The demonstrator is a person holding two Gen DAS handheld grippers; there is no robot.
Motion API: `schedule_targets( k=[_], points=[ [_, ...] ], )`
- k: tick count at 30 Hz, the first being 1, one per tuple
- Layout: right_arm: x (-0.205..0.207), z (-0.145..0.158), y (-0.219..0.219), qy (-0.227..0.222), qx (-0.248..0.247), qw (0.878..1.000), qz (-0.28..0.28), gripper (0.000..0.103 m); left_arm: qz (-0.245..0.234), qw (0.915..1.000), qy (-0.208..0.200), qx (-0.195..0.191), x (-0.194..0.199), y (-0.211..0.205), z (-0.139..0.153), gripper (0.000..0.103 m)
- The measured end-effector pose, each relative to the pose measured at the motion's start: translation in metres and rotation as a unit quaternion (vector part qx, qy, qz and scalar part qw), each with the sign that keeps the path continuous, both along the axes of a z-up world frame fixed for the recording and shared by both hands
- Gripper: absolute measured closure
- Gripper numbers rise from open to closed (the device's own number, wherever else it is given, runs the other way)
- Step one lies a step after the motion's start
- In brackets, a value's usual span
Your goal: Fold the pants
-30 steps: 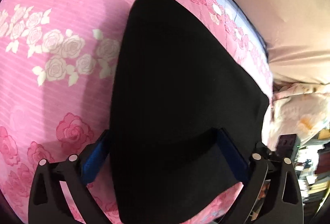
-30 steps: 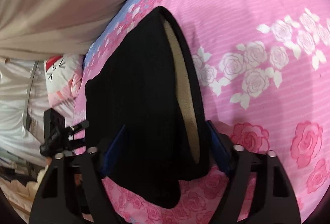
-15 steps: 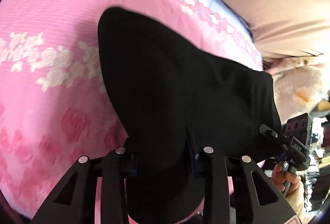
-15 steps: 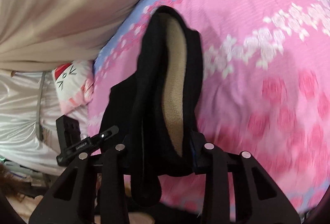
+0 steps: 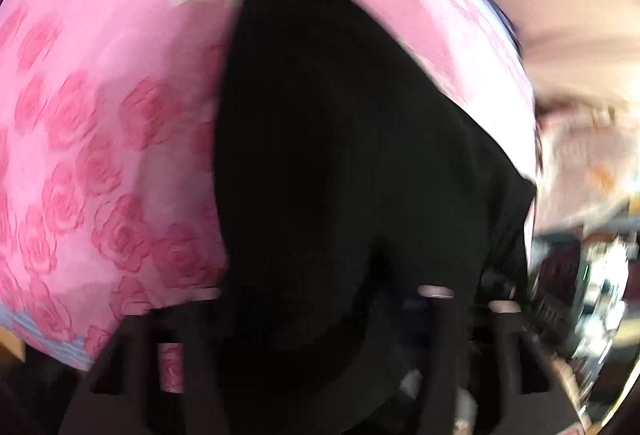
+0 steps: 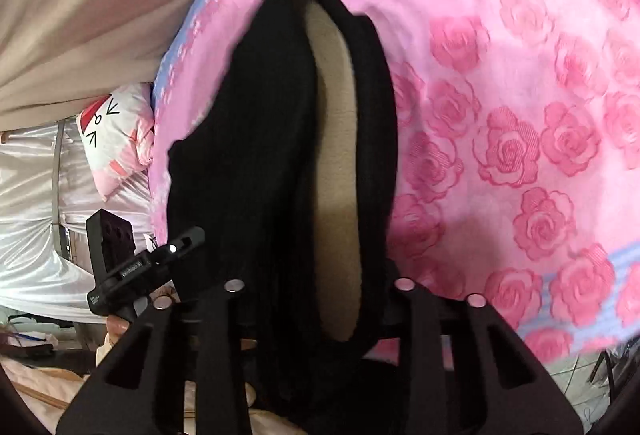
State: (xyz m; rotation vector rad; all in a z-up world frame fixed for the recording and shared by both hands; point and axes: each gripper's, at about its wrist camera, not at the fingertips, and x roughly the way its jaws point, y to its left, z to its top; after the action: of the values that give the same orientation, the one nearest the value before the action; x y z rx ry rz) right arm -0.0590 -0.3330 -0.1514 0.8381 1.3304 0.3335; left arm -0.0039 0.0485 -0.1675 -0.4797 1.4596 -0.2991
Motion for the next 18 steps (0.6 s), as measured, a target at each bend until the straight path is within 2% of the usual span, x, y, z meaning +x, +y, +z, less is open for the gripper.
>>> schedule_targets(
  k=[1,4,5,8,10,13,14,16,18],
  points=[
    [0.002,0.015,0.000,-0.012,0.000,1.000,0.005,0.073,-0.009,0.9999,-0.001,0.004,0.000,-0.003,0.009,0.072],
    [0.006,0.086,0.012,-0.074,-0.012,0.997,0.024,0.073,-0.021,0.9996,-0.009,-0.017,0.000,-0.003,0.046,0.077],
    [0.005,0.108,0.015,-0.095,-0.015,0.995,0.028,0.073,-0.027,0.9991,-0.014,-0.029,0.002,-0.004,0.068,0.078],
    [0.014,0.180,0.016,-0.173,-0.020,0.984,0.033,0.073,-0.048,0.9956,-0.067,-0.044,0.005,-0.005,0.131,0.083],
    [0.025,0.224,0.018,-0.229,-0.024,0.973,0.031,0.073,-0.062,0.9895,-0.116,-0.059,0.012,-0.003,0.181,0.083],
    [0.051,0.267,0.017,-0.302,-0.022,0.953,0.024,0.073,-0.075,0.9728,-0.211,-0.058,0.021,0.005,0.248,0.083],
    [0.064,0.276,0.018,-0.323,-0.025,0.946,0.022,0.073,-0.076,0.9641,-0.247,-0.059,0.028,0.007,0.271,0.083],
    [0.097,0.284,0.027,-0.351,-0.033,0.936,0.016,0.073,-0.080,0.9507,-0.295,-0.052,0.042,0.010,0.297,0.083],
    [0.127,0.274,0.020,-0.357,-0.027,0.934,0.008,0.073,-0.081,0.9383,-0.334,-0.042,0.064,0.010,0.315,0.083]
  ],
)
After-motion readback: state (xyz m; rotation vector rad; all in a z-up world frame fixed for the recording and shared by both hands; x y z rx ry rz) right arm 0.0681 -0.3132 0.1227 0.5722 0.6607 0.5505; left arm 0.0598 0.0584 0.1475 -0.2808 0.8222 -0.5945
